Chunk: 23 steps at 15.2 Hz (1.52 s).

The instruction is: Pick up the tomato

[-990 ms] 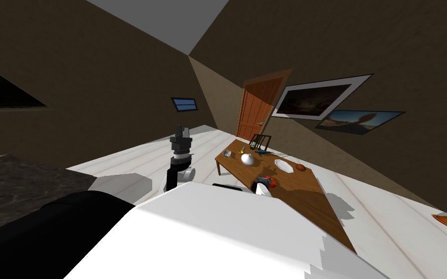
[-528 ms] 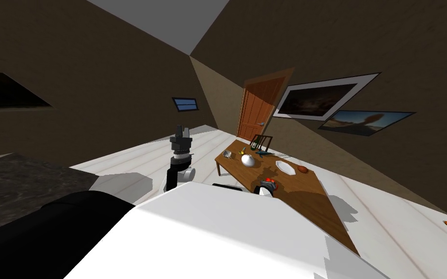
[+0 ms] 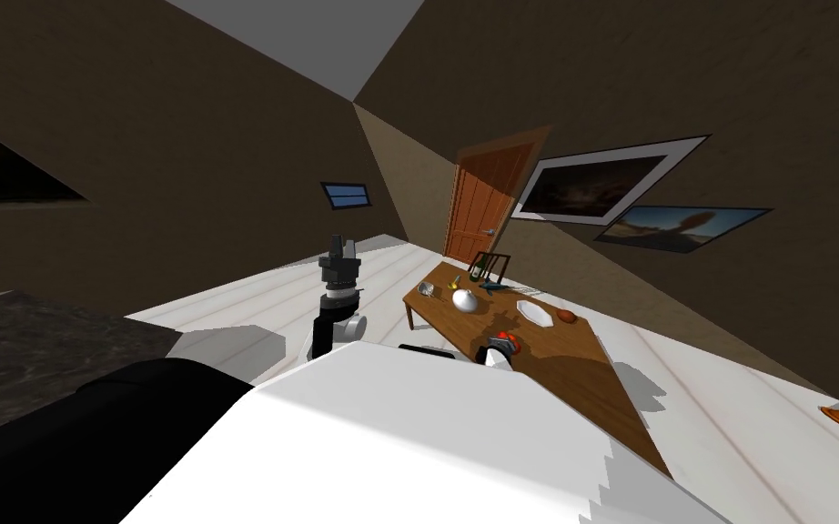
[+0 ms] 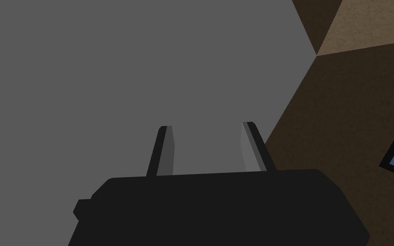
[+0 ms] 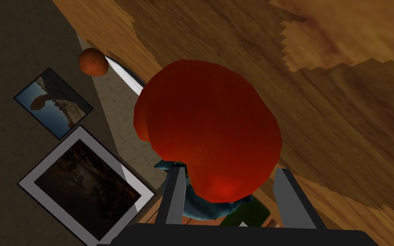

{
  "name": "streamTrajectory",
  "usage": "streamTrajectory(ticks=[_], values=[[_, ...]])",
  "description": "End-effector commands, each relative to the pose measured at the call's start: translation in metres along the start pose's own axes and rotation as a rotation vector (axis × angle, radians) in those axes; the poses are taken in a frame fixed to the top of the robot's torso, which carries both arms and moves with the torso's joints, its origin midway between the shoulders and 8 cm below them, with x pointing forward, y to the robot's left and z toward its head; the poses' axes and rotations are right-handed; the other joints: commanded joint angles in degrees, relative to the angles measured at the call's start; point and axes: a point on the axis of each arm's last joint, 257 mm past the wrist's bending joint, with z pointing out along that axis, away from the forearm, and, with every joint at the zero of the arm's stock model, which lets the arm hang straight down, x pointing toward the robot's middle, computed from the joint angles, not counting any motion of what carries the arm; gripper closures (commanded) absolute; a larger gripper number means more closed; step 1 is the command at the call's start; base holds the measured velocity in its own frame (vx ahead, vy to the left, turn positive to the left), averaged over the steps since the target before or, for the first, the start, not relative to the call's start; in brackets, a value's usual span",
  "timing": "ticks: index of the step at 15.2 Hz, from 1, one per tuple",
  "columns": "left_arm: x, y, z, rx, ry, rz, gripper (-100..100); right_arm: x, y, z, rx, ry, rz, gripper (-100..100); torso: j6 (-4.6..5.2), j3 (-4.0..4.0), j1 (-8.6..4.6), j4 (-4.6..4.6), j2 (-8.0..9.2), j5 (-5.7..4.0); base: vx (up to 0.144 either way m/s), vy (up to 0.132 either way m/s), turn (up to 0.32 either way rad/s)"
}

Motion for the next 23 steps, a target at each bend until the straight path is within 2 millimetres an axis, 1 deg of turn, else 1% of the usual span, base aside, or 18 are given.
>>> streamTrajectory(ticks=[1,2,4,5,6,8,9,10,12,13,14,16,17,18,20,21,22,23], values=[[0.000,0.000,0.000,0.000,0.000,0.000,0,-0.007,0.007,0.000,-0.011,-0.007,0.009,100,0.00,0.00,0.00,0.00,0.00,0.00,-0.039,0.014,-0.018],[0.000,0.000,0.000,0.000,0.000,0.000,0,-0.018,0.002,0.008,0.001,-0.014,0.018,100,-0.01,0.01,0.01,-0.01,0.02,-0.04,-0.056,0.016,-0.055],[0.000,0.000,0.000,0.000,0.000,0.000,0,-0.024,0.018,0.003,-0.032,-0.024,0.022,100,-0.03,0.03,0.01,0.02,0.04,-0.04,-0.044,0.015,-0.029],[0.000,0.000,0.000,0.000,0.000,0.000,0,-0.025,0.019,0.003,-0.034,-0.026,0.020,100,-0.04,0.02,0.02,0.01,0.02,-0.06,-0.019,0.010,0.009],[0.000,0.000,0.000,0.000,0.000,0.000,0,-0.032,0.012,0.011,-0.019,-0.023,0.036,100,-0.04,-0.01,0.02,-0.01,-0.01,-0.06,-0.033,0.016,-0.038],[0.000,0.000,0.000,0.000,0.000,0.000,0,-0.038,0.027,0.006,-0.050,-0.036,0.029,100,0.00,0.01,0.00,0.00,0.01,-0.05,-0.037,0.015,-0.040],[0.000,0.000,0.000,0.000,0.000,0.000,0,-0.039,0.029,0.005,-0.053,-0.039,0.026,100,-0.02,0.00,0.00,-0.01,0.00,-0.07,-0.017,0.004,-0.012],[0.000,0.000,0.000,0.000,0.000,0.000,0,-0.046,0.020,0.014,-0.034,-0.036,0.035,100,-0.05,-0.03,-0.01,-0.03,-0.04,-0.10,-0.032,0.015,-0.028],[0.000,0.000,0.000,0.000,0.000,0.000,0,-0.050,0.036,0.008,-0.065,-0.046,0.029,100,-0.03,-0.02,-0.01,-0.02,-0.02,-0.09,-0.035,0.013,-0.041],[0.000,0.000,0.000,0.000,0.000,0.000,0,-0.051,0.037,0.008,-0.068,-0.048,0.026,100,-0.05,-0.03,-0.01,-0.03,-0.03,-0.11,-0.019,0.005,-0.007],[0.000,0.000,0.000,0.000,0.000,0.000,0,-0.056,0.026,0.017,-0.045,-0.042,0.034,100,-0.07,-0.05,-0.02,-0.05,-0.06,-0.12,-0.033,0.009,-0.030],[0.000,0.000,0.000,0.000,0.000,0.000,0,-0.059,0.041,0.012,-0.075,-0.050,0.026,100,-0.05,-0.04,-0.04,-0.04,-0.04,-0.12,-0.036,0.008,-0.040],[0.000,0.000,0.000,0.000,0.000,0.000,0,-0.060,0.043,0.011,-0.078,-0.053,0.022,100,-0.07,-0.05,-0.02,-0.06,-0.04,-0.15,-0.018,0.006,-0.008],[0.000,0.000,0.000,0.000,0.000,0.000,0,-0.065,0.029,0.021,-0.050,-0.048,0.023,100,-0.10,-0.07,-0.01,-0.08,-0.07,-0.17,-0.035,0.017,-0.036],[0.000,0.000,0.000,0.000,0.000,0.000,0,-0.066,0.045,0.015,-0.081,-0.054,0.014,100,-0.06,-0.06,0.01,-0.08,-0.05,-0.14,-0.037,0.017,-0.042],[0.000,0.000,0.000,0.000,0.000,0.000,0,-0.066,0.045,0.014,-0.082,-0.054,0.013,100,-0.09,-0.07,0.01,-0.10,-0.05,-0.17,-0.020,0.005,0.000],[0.000,0.000,0.000,0.000,0.000,0.000,0,-0.072,0.030,0.025,-0.049,-0.052,0.007,100,-0.12,-0.09,0.01,-0.11,-0.09,-0.18,-0.035,0.008,-0.030],[0.000,0.000,0.000,0.000,0.000,0.000,0,-0.070,0.037,0.022,-0.065,-0.047,0.011,100,-0.09,-0.09,-0.02,-0.09,-0.09,-0.15,-0.043,0.011,-0.042]])
